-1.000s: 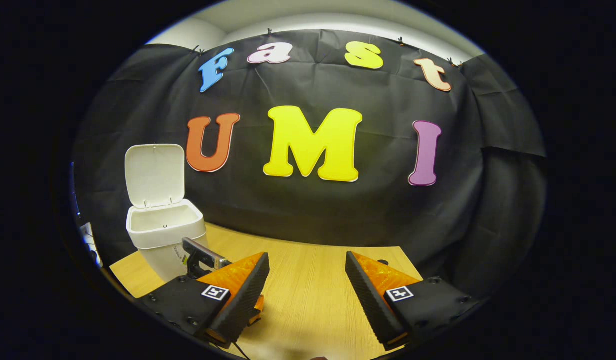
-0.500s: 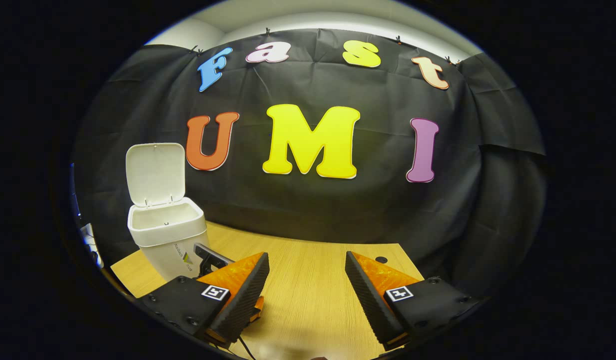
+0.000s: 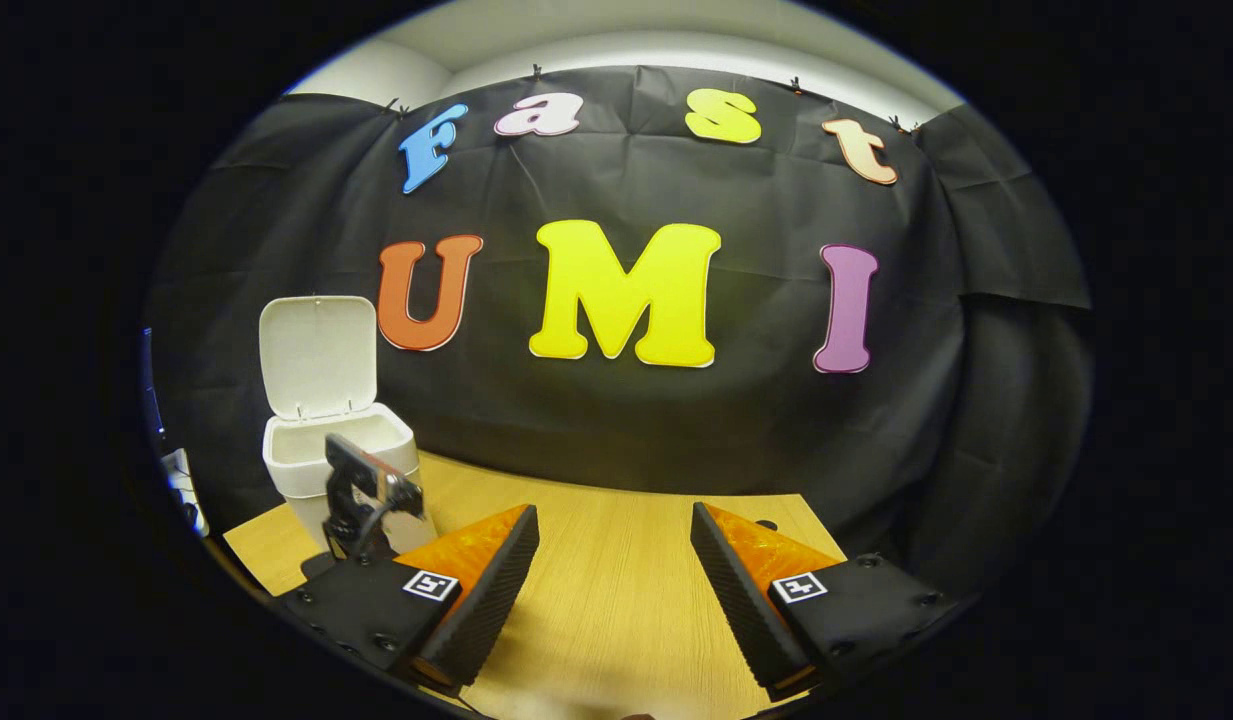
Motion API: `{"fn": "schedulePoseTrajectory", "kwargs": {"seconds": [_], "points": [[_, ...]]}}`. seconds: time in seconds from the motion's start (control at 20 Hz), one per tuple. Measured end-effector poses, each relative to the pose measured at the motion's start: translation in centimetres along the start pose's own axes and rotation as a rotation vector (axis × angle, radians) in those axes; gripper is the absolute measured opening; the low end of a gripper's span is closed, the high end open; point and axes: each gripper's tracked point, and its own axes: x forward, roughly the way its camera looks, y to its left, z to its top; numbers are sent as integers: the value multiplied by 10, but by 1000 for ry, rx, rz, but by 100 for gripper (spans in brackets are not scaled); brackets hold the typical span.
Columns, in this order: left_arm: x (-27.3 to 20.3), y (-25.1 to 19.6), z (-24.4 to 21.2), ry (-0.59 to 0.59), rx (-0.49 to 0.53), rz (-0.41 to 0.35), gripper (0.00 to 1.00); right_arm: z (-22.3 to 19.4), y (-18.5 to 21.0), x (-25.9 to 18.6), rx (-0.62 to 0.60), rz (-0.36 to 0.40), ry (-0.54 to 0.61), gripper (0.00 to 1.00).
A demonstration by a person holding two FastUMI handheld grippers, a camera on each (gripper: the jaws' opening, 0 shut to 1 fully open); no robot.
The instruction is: Press the lid of the desktop garbage bin to open it, pick up the crumpled paper on the desktop and throw it into the bin, then pick up the pop can on the desktop and drop it into the bin, and finally close the garbage bin lid.
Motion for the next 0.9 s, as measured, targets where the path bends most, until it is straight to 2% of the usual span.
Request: {"fn": "schedulePoseTrajectory", "kwargs": {"seconds": [0.5, 0.65, 0.9], "points": [[-44, 28, 143, -267, 55, 52, 83, 8, 9, 0, 22, 41, -22, 98], [-58, 47, 177, -333, 67, 97, 83, 6, 11, 1, 29, 46, -17, 98], [-73, 99, 207, -383, 105, 219, 82, 13, 9, 2, 37, 41, -33, 98]]}}
